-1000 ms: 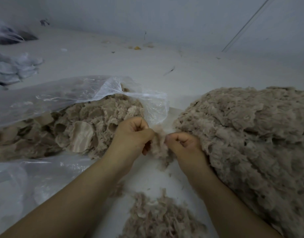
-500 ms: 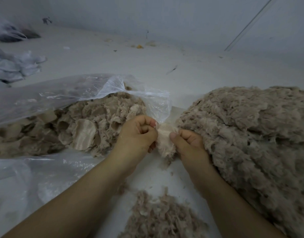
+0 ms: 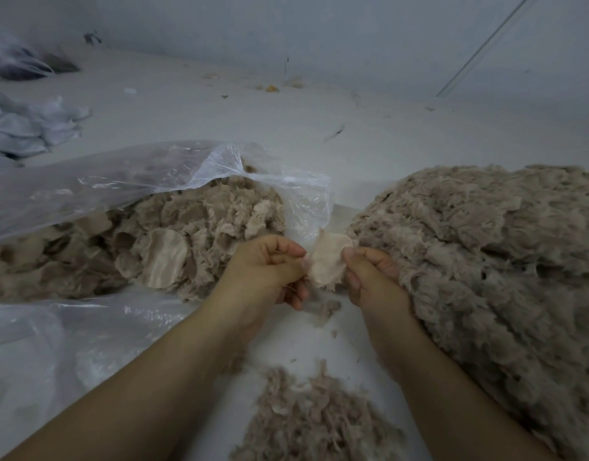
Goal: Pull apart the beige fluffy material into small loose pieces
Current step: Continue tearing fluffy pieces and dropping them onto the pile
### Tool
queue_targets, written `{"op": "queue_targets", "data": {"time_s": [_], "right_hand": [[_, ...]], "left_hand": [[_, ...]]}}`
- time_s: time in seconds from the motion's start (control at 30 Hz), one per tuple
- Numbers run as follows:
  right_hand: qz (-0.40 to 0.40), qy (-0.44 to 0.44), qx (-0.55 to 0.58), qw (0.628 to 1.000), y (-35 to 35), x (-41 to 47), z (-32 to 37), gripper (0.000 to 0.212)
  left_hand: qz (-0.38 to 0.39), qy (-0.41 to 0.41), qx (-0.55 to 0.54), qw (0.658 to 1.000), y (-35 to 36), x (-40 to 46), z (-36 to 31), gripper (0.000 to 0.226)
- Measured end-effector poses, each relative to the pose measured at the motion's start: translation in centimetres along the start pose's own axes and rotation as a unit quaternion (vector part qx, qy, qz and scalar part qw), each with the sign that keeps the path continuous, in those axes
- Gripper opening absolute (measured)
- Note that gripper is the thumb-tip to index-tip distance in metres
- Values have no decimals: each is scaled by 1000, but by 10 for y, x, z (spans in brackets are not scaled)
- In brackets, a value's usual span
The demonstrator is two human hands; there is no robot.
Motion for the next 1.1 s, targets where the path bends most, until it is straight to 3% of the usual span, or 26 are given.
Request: {"op": "queue_targets", "data": {"time_s": [0.07, 0.17, 0.27, 0.37, 0.5, 0.6, 0.67, 0.73, 0.77, 0.83, 0.87, 0.97, 1.0, 1.1], "right_hand": [[7, -5, -2, 1000, 1, -1, 1, 35], [32, 2, 20, 999, 7, -7, 5, 24], [106, -17, 6, 994, 16, -13, 7, 16], [72, -32, -27, 996, 12, -9, 7, 24], [42, -23, -65, 997, 9, -5, 4, 26], [8, -1, -42, 999, 4, -4, 2, 31], [-7, -3, -33, 999, 2, -4, 3, 31], [-23, -8, -31, 999, 1, -6, 3, 31], [-32, -9, -28, 999, 0, -6, 2, 31], [-42, -12, -21, 999, 0, -6, 3, 31], [-46, -11, -19, 999, 1, -6, 3, 32], [-54, -14, -17, 998, 0, -6, 3, 33], [-55, -19, -17, 998, 0, -6, 4, 33], [-52, -32, -14, 998, 0, -7, 6, 38]], "left_hand": [[19, -14, 4, 1000, 7, -2, 1, 25], [-2, 5, 35, 999, 13, -2, 0, 13], [-33, 25, 55, 998, 11, 0, -1, 15], [-57, 40, 76, 995, 6, -1, -6, 18], [-161, 116, 170, 965, -11, 5, -24, 23], [-233, 183, 299, 907, -28, 14, -45, 25], [-260, 217, 443, 830, -39, 18, -57, 21], [-219, 187, 634, 718, -41, 28, -59, 21], [-189, 139, 695, 680, -42, 33, -56, 21], [-155, 87, 742, 646, -40, 36, -56, 16], [-156, 114, 748, 635, -35, 33, -57, 13], [-161, 241, 714, 637, -6, 19, -63, 5], [-136, 256, 699, 654, 5, 19, -60, 9], [-8, 219, 620, 753, 36, 27, -37, 31]]}}
Point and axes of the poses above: each hand's wrist, its own x-axis towards the middle knuckle, its own y-axis out of the palm, z = x × y, the point moved 4 cm from there along x, towards the middle knuckle, and after that the axes turned 6 degrees about x, right-handed, at the moved point
